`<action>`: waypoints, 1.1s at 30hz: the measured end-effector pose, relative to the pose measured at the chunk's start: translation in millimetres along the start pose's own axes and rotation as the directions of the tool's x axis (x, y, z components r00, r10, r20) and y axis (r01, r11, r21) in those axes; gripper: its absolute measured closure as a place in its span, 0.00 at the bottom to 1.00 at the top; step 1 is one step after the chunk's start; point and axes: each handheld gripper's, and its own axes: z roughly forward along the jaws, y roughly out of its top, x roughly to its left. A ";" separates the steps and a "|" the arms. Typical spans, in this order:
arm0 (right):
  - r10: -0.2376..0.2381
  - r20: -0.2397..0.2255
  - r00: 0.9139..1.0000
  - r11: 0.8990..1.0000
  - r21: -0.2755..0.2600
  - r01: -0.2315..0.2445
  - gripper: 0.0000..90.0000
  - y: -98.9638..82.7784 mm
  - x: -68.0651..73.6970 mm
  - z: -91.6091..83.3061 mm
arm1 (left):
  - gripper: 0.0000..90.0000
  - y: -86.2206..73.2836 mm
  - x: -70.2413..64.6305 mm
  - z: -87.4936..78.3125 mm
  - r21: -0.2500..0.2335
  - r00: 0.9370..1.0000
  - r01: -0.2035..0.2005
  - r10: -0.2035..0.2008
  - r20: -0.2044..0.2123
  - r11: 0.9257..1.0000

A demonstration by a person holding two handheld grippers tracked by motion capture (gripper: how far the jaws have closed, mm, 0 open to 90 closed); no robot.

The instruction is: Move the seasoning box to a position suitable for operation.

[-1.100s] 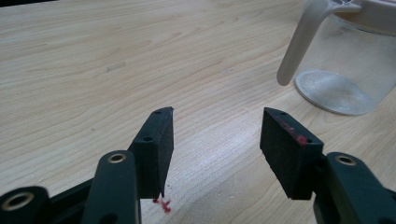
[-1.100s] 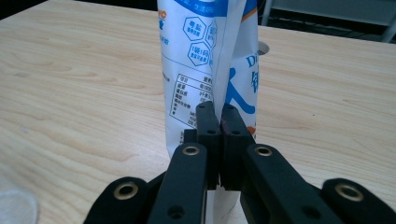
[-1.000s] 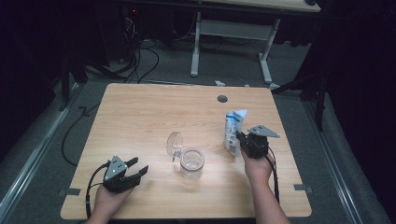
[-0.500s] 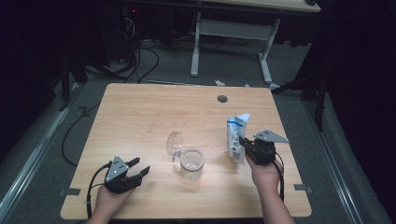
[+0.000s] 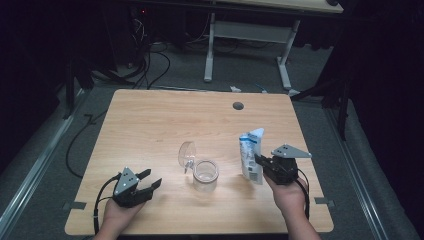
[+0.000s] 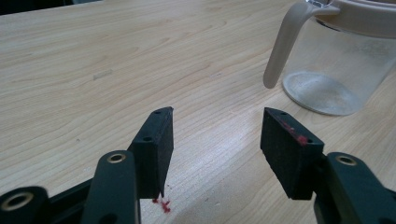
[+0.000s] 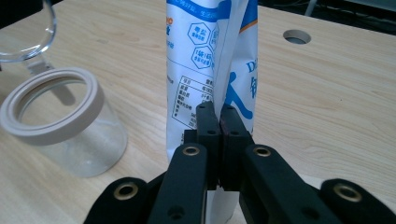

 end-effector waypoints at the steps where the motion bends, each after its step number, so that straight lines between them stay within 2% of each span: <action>1: -0.008 -0.004 1.000 1.000 0.005 0.008 1.00 1.0 1.3 -1.2 | 0.50 0.0 -0.1 0.0 0.000 1.000 -0.001 0.001 0.001 1.000; 8: -0.036 -0.017 0.999 0.998 0.042 0.037 1.00 5.6 7.1 -6.8 | 0.50 0.1 0.5 -0.3 -0.001 1.000 0.000 0.000 0.004 1.000; 12: -0.061 -0.019 0.998 0.994 0.087 0.062 1.00 6.7 10.4 -6.7 | 0.49 0.3 0.7 -0.7 -0.002 1.000 0.001 -0.001 0.003 1.000; 14: -0.063 -0.020 0.998 0.994 0.093 0.064 1.00 6.8 10.9 -6.5 | 0.50 0.3 0.6 -0.9 -0.004 1.000 0.003 -0.003 0.003 1.000; 16: -0.076 -0.025 0.997 0.989 0.124 0.079 1.00 7.9 12.2 -6.3 | 0.49 0.5 0.4 -1.0 -0.005 1.000 0.002 -0.002 0.004 1.000; 22: -0.105 -0.034 0.994 0.980 0.167 0.109 1.00 8.8 12.9 -4.0 | 0.49 0.5 0.1 -1.0 -0.006 1.000 0.001 -0.001 0.005 1.000; 33: -0.117 -0.050 0.992 0.967 0.220 0.125 1.00 8.2 11.7 -1.1 | 0.49 0.7 -0.5 -1.2 -0.001 1.000 -0.005 0.005 0.007 1.000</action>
